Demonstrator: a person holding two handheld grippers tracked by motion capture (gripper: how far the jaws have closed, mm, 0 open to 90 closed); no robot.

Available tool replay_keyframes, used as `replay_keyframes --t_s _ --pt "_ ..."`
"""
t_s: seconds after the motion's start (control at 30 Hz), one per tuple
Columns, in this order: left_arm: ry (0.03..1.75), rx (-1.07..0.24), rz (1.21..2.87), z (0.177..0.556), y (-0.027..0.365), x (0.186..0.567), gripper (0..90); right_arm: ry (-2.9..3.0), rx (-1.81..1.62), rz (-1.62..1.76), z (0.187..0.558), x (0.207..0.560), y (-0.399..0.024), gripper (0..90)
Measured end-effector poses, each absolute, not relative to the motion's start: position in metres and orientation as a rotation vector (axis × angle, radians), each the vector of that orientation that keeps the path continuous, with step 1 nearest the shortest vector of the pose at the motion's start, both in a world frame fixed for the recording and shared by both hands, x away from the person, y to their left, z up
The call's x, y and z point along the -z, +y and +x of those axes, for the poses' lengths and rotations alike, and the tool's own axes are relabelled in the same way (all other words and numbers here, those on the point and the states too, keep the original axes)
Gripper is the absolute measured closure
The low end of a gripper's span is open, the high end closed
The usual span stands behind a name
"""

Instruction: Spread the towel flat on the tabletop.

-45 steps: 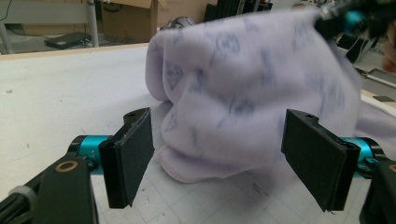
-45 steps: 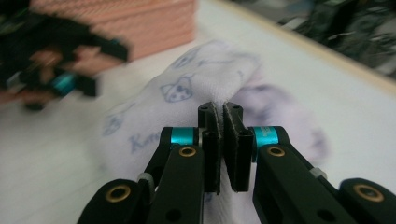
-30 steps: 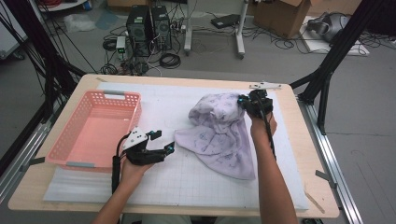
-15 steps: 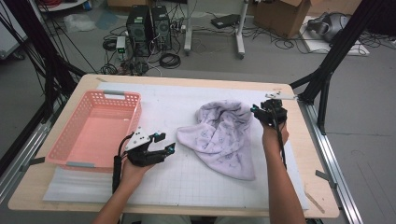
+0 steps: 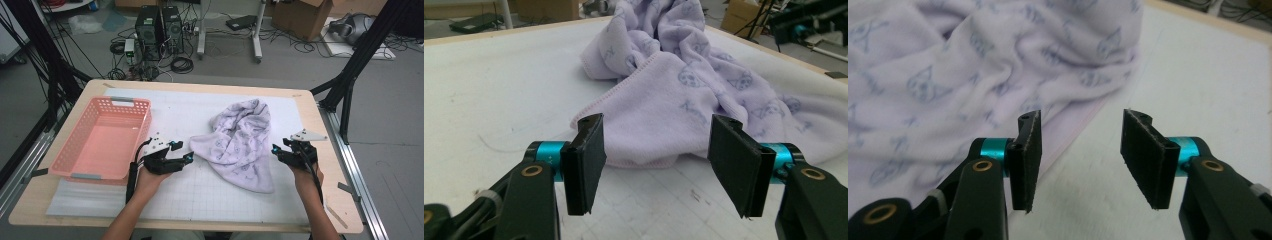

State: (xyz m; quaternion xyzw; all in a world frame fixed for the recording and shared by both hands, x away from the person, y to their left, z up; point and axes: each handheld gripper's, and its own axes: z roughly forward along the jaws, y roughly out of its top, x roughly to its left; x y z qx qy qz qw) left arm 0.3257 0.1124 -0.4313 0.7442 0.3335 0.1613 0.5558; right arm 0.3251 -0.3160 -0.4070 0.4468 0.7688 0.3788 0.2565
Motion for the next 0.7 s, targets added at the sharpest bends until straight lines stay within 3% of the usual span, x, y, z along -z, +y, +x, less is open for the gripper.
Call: replay_keyframes --t_s 0.23,0.5,0.7 --pt "0.832 -0.389 1.814 0.359 0.091 0.427 32.4 2.12 -1.068 1.245 0.316 0.431 -0.326 45.0" --pt "0.887 -0.363 1.892 0.395 0.072 0.426 31.3 2.141 -1.097 1.268 0.315 0.438 -0.331 42.8" --pt "0.887 -0.322 1.979 0.4 0.061 0.439 33.7 2.169 -1.084 1.259 0.315 0.44 -0.327 42.8"
